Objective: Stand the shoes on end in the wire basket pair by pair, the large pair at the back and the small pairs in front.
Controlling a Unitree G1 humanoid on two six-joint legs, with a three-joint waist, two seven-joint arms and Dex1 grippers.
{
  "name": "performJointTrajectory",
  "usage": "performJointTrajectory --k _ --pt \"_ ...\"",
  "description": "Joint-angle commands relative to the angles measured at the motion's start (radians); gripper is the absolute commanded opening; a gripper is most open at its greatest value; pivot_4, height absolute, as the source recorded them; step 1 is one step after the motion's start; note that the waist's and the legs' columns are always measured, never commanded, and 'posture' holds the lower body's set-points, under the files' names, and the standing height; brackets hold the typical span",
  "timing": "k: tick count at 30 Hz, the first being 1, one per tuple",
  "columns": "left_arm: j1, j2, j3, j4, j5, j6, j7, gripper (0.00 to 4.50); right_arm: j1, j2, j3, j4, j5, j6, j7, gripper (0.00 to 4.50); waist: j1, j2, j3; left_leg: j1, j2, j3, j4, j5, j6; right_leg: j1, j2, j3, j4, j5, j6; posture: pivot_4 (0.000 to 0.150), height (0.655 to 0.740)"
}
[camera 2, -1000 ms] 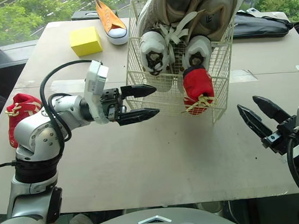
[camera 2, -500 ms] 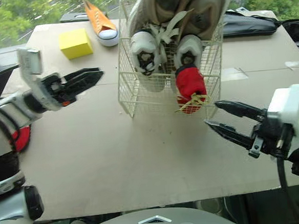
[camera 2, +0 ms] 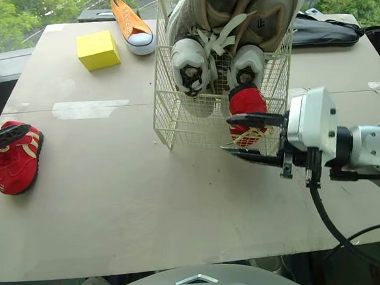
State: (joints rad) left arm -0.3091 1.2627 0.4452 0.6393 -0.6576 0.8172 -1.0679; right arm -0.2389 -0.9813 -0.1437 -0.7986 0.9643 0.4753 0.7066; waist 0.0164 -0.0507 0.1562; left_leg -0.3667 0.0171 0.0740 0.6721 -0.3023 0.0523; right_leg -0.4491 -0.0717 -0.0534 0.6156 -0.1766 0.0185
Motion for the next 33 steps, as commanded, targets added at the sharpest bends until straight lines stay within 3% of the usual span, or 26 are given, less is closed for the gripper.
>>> performJointTrajectory --k 1,2,3,4,7,8,14,18,23,27,30,33 --pt "-0.012 0.071 0.069 0.079 0.037 -0.072 -0.064 4.50 -0.154 0.069 0.039 0.081 0.131 0.057 0.005 1.90 -0.003 0.000 0.001 0.000 0.000 -0.001 0.000 0.000 0.000 0.000 0.000 -0.002 0.000 0.000 0.000 0.150 0.7400" --pt "-0.004 0.076 0.081 0.086 0.042 -0.081 -0.072 4.50 -0.205 0.086 0.052 0.107 0.152 0.086 -0.007 1.90 -0.003 0.000 0.001 -0.001 0.001 -0.001 0.000 0.000 0.000 0.000 -0.001 -0.004 -0.001 0.001 -0.002 0.150 0.7400" --pt "0.003 0.078 0.095 0.084 0.042 -0.079 -0.079 4.50 -0.243 0.090 0.066 0.127 0.143 0.110 -0.009 2.40 -0.004 0.001 0.001 -0.001 0.001 -0.001 0.000 0.000 0.000 0.000 -0.002 -0.005 -0.001 0.002 -0.003 0.150 0.7400" --pt "0.015 0.078 0.117 0.073 0.037 -0.068 -0.086 4.50 -0.271 0.081 0.082 0.137 0.111 0.119 0.015 2.61 -0.004 0.002 0.002 -0.001 0.001 -0.001 0.000 0.000 0.000 0.000 -0.003 -0.007 -0.002 0.003 -0.004 0.150 0.7400" --pt "0.058 0.065 0.199 0.042 0.025 -0.043 -0.081 4.50 -0.349 0.086 0.106 0.187 0.099 0.165 0.043 4.10 -0.003 0.003 0.002 -0.003 0.001 -0.003 0.000 0.000 -0.001 0.000 -0.005 -0.012 -0.003 0.003 -0.004 0.150 0.7400" --pt "0.085 0.061 0.226 0.032 0.028 -0.041 -0.079 4.50 -0.363 0.070 0.116 0.192 0.104 0.188 0.075 4.37 -0.002 0.003 0.002 -0.003 0.001 -0.004 0.000 0.000 -0.001 0.000 -0.005 -0.012 -0.003 0.003 -0.004 0.150 0.7400" --pt "0.203 0.092 0.320 0.070 0.066 -0.018 -0.100 4.50 -0.399 0.078 0.127 0.227 0.108 0.215 0.210 4.37 -0.005 0.003 0.002 -0.005 0.001 -0.005 0.000 0.000 0.000 0.000 -0.007 -0.018 -0.006 0.003 -0.003 0.150 0.7400" --pt "0.222 0.128 0.219 0.177 0.127 -0.023 -0.186 4.50 -0.386 0.086 0.097 0.239 0.099 0.213 0.250 4.37 -0.005 0.003 0.002 -0.005 0.001 -0.004 0.001 0.000 0.000 0.001 -0.007 -0.020 -0.006 0.003 -0.003 0.150 0.7400" --pt "0.043 0.094 0.063 0.320 0.209 -0.090 -0.180 4.50 -0.332 0.065 0.050 0.227 0.074 0.211 0.256 4.37 0.004 0.003 0.002 -0.006 0.000 -0.006 0.002 0.000 0.000 0.002 -0.006 -0.024 -0.005 0.003 -0.003 0.150 0.7400" --pt "-0.156 -0.004 -0.062 0.435 0.304 -0.189 -0.132 4.50 -0.315 0.045 0.008 0.204 0.087 0.232 0.230 4.37 0.001 0.004 0.002 -0.008 0.000 -0.007 0.006 0.000 0.000 0.002 -0.006 -0.028 -0.004 0.006 0.001 0.150 0.7400" --pt "-0.276 -0.111 -0.164 0.518 0.397 -0.259 -0.107 3.69 -0.293 0.027 -0.023 0.170 0.107 0.258 0.193 4.50 0.007 0.002 -0.001 -0.012 0.000 -0.009 0.012 0.000 0.000 0.002 -0.005 -0.031 -0.003 0.007 0.001 0.150 0.7400" --pt "-0.323 -0.182 -0.236 0.564 0.467 -0.294 -0.143 2.40 -0.271 0.008 -0.056 0.135 0.136 0.283 0.158 4.50 0.031 0.019 -0.008 -0.011 -0.005 -0.009 0.015 -0.001 0.001 0.003 -0.010 -0.033 0.001 0.007 0.001 0.150 0.7400"
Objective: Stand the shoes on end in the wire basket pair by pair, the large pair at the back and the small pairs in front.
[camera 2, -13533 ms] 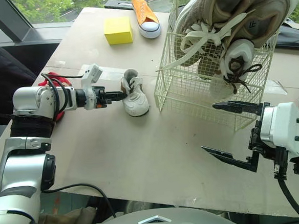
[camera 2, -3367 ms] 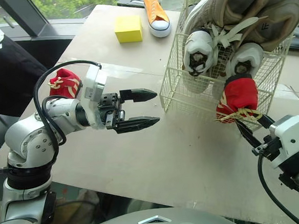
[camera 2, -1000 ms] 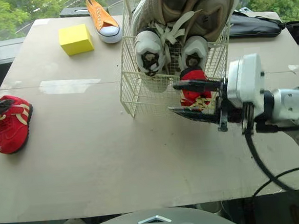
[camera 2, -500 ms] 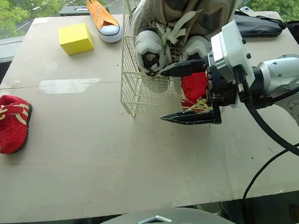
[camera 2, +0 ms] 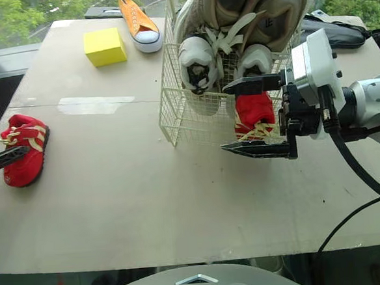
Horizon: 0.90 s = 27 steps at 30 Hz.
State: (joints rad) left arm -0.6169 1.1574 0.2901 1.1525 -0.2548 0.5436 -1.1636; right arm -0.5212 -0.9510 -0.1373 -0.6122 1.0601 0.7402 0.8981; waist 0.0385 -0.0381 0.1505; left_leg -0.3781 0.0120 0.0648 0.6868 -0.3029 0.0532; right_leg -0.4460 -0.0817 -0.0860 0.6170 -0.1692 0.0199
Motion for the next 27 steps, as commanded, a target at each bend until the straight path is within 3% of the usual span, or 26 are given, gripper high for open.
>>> performJointTrajectory --k 1,5,9,11,13,17,19,21,24,27 --pt "-0.034 -0.094 -0.076 0.065 0.062 -0.020 -0.062 1.94 0.016 -0.030 -0.077 -0.063 0.055 0.030 -0.055 4.50 0.013 0.009 -0.003 0.000 -0.002 -0.001 0.000 -0.001 0.001 0.000 -0.004 0.000 0.001 0.000 0.000 0.150 0.7400" --pt "-0.083 -0.101 -0.021 0.089 0.027 0.026 -0.130 0.65 0.028 -0.048 -0.100 -0.093 0.093 0.059 -0.118 4.50 0.027 0.014 -0.005 -0.001 -0.003 -0.001 0.003 -0.004 0.008 0.001 -0.007 0.000 0.002 -0.001 -0.001 0.150 0.7400" --pt "-0.071 -0.083 0.042 0.049 -0.031 0.102 -0.181 0.43 0.077 -0.041 -0.091 -0.120 0.063 0.052 -0.134 4.50 0.027 0.014 -0.005 -0.006 -0.003 -0.004 0.013 -0.007 0.014 0.001 -0.007 -0.004 0.002 -0.001 0.000 0.150 0.7400" --pt "-0.029 -0.082 0.065 -0.073 -0.087 0.183 -0.230 0.43 0.082 -0.033 -0.093 -0.116 0.071 0.051 -0.147 4.50 0.023 0.014 -0.005 -0.008 -0.003 -0.004 0.016 -0.007 0.014 0.001 -0.007 -0.004 0.002 -0.001 0.000 0.150 0.7400" --pt "0.052 -0.110 0.137 -0.323 -0.189 0.306 -0.198 0.40 0.091 -0.025 -0.105 -0.107 0.079 0.045 -0.153 4.50 0.018 0.010 -0.004 -0.009 -0.003 -0.003 0.017 -0.007 0.014 0.001 -0.007 -0.003 0.002 -0.001 0.000 0.150 0.7400" --pt "0.136 -0.248 0.329 -0.855 -0.397 0.524 0.021 0.39 0.087 0.012 -0.102 -0.100 0.082 0.026 -0.175 4.50 -0.003 -0.002 -0.002 -0.013 -0.002 -0.009 0.019 -0.006 0.012 0.001 -0.012 -0.003 0.000 0.002 0.005 0.150 0.7400" --pt "0.104 -0.423 0.374 -1.229 -0.551 0.594 0.241 0.39 0.131 0.040 -0.151 -0.105 0.068 -0.022 -0.161 4.50 -0.008 -0.003 -0.002 -0.013 -0.001 -0.010 0.018 -0.006 0.011 0.001 -0.012 -0.004 -0.001 0.003 0.006 0.150 0.7400" --pt "0.072 -0.559 0.391 -1.448 -0.641 0.566 0.384 0.39 0.160 0.060 -0.171 -0.116 0.037 -0.058 -0.161 4.50 0.002 0.001 0.001 -0.013 -0.002 -0.016 0.019 -0.006 0.011 0.007 -0.012 -0.007 -0.008 0.006 0.012 0.150 0.7400" --pt "0.036 -0.722 0.328 -1.638 -0.652 0.470 0.577 0.39 0.220 0.085 -0.218 -0.135 0.000 -0.102 -0.177 4.50 -0.004 0.003 0.001 -0.012 -0.003 -0.016 0.019 -0.005 0.010 0.009 -0.012 -0.007 -0.010 0.008 0.013 0.150 0.7400" --pt "0.120 -0.777 0.129 -1.781 -0.466 0.230 0.577 0.39 0.349 0.078 -0.330 -0.157 -0.005 -0.118 -0.161 4.50 -0.004 0.008 0.003 -0.002 -0.003 -0.015 0.015 -0.005 0.009 0.017 -0.009 -0.007 -0.011 0.007 0.013 0.150 0.7400"
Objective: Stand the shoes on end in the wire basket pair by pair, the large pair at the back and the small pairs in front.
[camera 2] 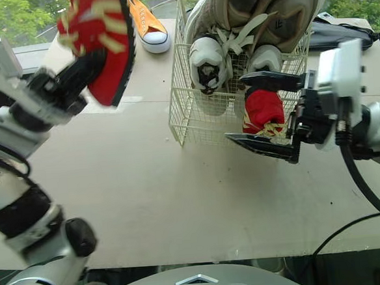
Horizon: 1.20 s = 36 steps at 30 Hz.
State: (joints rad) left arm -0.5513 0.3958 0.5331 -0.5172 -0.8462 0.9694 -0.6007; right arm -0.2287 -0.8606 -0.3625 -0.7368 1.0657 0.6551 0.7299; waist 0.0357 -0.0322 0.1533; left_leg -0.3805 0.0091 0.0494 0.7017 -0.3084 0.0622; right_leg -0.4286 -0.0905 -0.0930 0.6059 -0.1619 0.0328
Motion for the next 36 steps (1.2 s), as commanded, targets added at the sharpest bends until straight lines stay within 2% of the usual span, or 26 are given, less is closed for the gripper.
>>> performJointTrajectory --k 1,5,8,13,15,20,24,29,36 --pt "0.074 -0.026 -0.155 -0.104 0.153 -0.253 -0.004 0.39 0.084 -0.016 -0.121 -0.038 -0.016 -0.034 0.009 4.50 -0.001 0.005 0.000 0.001 0.000 0.001 -0.001 0.000 0.000 0.000 0.003 0.001 0.001 0.000 0.000 0.150 0.7400" --pt "0.128 -0.100 -0.344 -0.026 0.380 -0.646 -0.055 0.39 0.129 -0.013 -0.144 -0.059 -0.010 -0.039 -0.034 4.50 0.002 0.008 0.001 0.001 0.000 0.002 0.000 0.000 0.000 0.000 0.007 0.004 0.000 -0.002 -0.005 0.150 0.7400" --pt "0.161 -0.186 -0.462 0.114 0.539 -0.930 -0.037 0.39 0.176 -0.008 -0.182 -0.090 0.007 -0.039 -0.051 4.50 0.005 0.009 0.000 0.002 0.000 0.002 0.002 -0.001 0.004 0.000 0.009 0.006 0.001 -0.002 -0.005 0.150 0.7400" --pt "0.184 -0.299 -0.567 0.385 0.697 -1.295 0.013 0.39 0.300 0.004 -0.273 -0.153 0.044 -0.039 -0.094 4.50 0.013 0.008 -0.001 0.000 0.000 0.002 0.003 -0.002 0.005 0.000 0.010 0.009 0.000 -0.002 -0.005 0.150 0.7400" --pt "0.185 -0.314 -0.587 0.483 0.752 -1.420 0.032 0.39 0.354 0.005 -0.313 -0.179 0.050 -0.043 -0.101 4.50 0.016 0.008 -0.001 0.000 0.000 0.001 0.003 -0.003 0.007 0.000 0.010 0.008 0.000 -0.002 -0.005 0.150 0.7400" --pt "0.161 -0.372 -0.622 0.692 0.824 -1.607 0.107 0.39 0.507 0.043 -0.438 -0.239 0.117 -0.070 -0.113 4.50 0.031 0.009 -0.002 0.000 0.000 0.000 0.002 -0.004 0.009 0.000 0.010 0.008 -0.001 -0.001 -0.005 0.150 0.7400" --pt "0.179 -0.390 -0.650 0.776 0.855 -1.684 0.148 0.39 0.639 0.061 -0.535 -0.268 0.138 -0.092 -0.075 4.50 0.032 0.009 -0.003 0.001 0.000 0.001 0.003 -0.004 0.009 0.002 0.010 0.007 -0.002 -0.003 -0.001 0.150 0.7400" --pt "0.273 -0.407 -0.703 0.738 0.849 -1.652 0.171 0.39 0.788 0.101 -0.636 -0.238 0.085 -0.134 0.030 4.50 0.032 0.013 -0.006 0.002 0.001 0.000 0.003 -0.004 0.009 0.004 0.009 0.007 -0.003 -0.004 0.001 0.150 0.7400" --pt "0.336 -0.392 -0.739 0.671 0.846 -1.601 0.175 0.39 0.783 0.079 -0.616 -0.148 0.037 -0.181 0.109 4.50 0.030 0.019 -0.010 0.002 0.001 0.000 0.003 -0.005 0.009 0.004 0.010 0.007 -0.004 -0.005 0.002 0.150 0.7400"
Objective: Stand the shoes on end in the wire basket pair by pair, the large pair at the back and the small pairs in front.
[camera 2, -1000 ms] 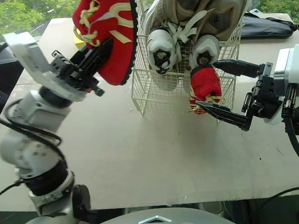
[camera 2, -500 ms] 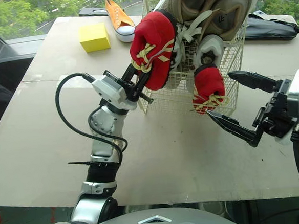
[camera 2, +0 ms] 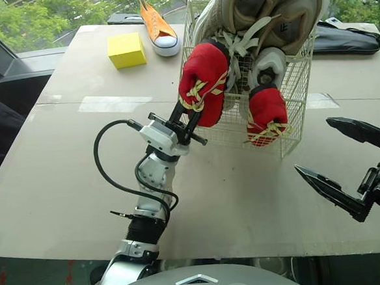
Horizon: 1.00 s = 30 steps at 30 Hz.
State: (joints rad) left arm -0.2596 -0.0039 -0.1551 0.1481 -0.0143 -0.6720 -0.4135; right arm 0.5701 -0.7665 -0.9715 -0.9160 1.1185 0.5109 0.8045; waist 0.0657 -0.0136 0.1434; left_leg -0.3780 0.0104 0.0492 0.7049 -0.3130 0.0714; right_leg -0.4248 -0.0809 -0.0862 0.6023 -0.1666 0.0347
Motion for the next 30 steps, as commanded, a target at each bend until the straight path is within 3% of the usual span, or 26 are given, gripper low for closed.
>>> performJointTrajectory --k 1,4,10,12,13,18,22,24,30 --pt "0.053 0.010 -0.059 0.001 0.012 0.047 -0.016 0.39 -0.024 -0.021 0.000 0.038 -0.014 -0.039 0.040 4.50 0.000 0.002 -0.001 0.000 0.000 0.000 0.000 0.000 0.000 0.000 0.000 0.000 0.000 0.000 0.001 0.150 0.7400" --pt "0.083 0.016 -0.079 -0.023 -0.023 0.084 -0.037 0.39 -0.041 -0.035 0.012 0.046 -0.014 -0.039 0.045 4.50 0.000 0.004 -0.003 0.000 0.000 0.000 -0.001 -0.002 0.002 0.000 0.001 0.000 -0.001 -0.001 0.001 0.150 0.7400" --pt "0.156 0.074 -0.096 -0.132 -0.118 0.178 -0.099 3.32 -0.068 -0.050 0.052 0.044 0.000 -0.024 0.030 4.50 0.001 0.007 -0.004 -0.002 -0.001 0.000 -0.001 -0.004 0.005 0.000 0.000 -0.001 -0.004 -0.002 0.002 0.150 0.7400" --pt "0.180 0.110 -0.073 -0.183 -0.104 0.205 -0.086 4.20 -0.080 -0.053 0.070 0.046 0.003 -0.023 0.024 4.50 -0.001 0.007 -0.004 -0.002 -0.001 -0.001 -0.001 -0.003 0.005 0.000 -0.001 -0.001 -0.006 -0.002 0.002 0.150 0.7400" --pt "0.196 0.136 -0.063 -0.215 -0.125 0.233 -0.099 4.39 -0.087 -0.054 0.082 0.050 0.001 -0.022 0.022 4.50 -0.002 0.007 -0.004 -0.002 -0.001 0.000 -0.001 -0.003 0.005 0.000 -0.002 0.000 -0.006 -0.002 0.002 0.150 0.7400" --pt "0.238 0.268 0.011 -0.355 -0.229 0.369 -0.145 4.39 -0.124 -0.060 0.138 0.070 -0.017 -0.025 0.018 4.50 -0.023 0.009 -0.003 -0.001 0.001 -0.001 -0.001 -0.004 0.005 0.000 -0.005 -0.001 -0.006 -0.002 0.002 0.150 0.7400" --pt "0.310 0.452 0.092 -0.511 -0.456 0.625 -0.252 4.39 -0.156 -0.056 0.184 0.081 -0.048 -0.033 0.012 4.50 -0.031 0.009 -0.002 -0.001 0.002 -0.001 -0.001 -0.004 0.005 -0.001 -0.004 -0.002 -0.005 -0.002 0.002 0.150 0.7400" --pt "0.337 0.550 0.150 -0.577 -0.635 0.787 -0.296 4.39 -0.148 -0.052 0.178 0.086 -0.057 -0.031 0.023 4.50 -0.028 0.011 0.000 -0.002 0.002 0.000 -0.002 -0.004 0.004 -0.002 -0.004 -0.001 -0.005 -0.002 0.002 0.150 0.7400" --pt "0.430 0.836 0.389 -0.626 -0.866 1.041 -0.467 4.39 -0.010 -0.021 0.092 0.132 -0.156 -0.054 0.142 4.50 -0.022 0.010 0.003 -0.006 0.000 -0.002 -0.002 -0.004 0.004 -0.004 -0.005 -0.003 -0.008 -0.002 0.003 0.150 0.7400"
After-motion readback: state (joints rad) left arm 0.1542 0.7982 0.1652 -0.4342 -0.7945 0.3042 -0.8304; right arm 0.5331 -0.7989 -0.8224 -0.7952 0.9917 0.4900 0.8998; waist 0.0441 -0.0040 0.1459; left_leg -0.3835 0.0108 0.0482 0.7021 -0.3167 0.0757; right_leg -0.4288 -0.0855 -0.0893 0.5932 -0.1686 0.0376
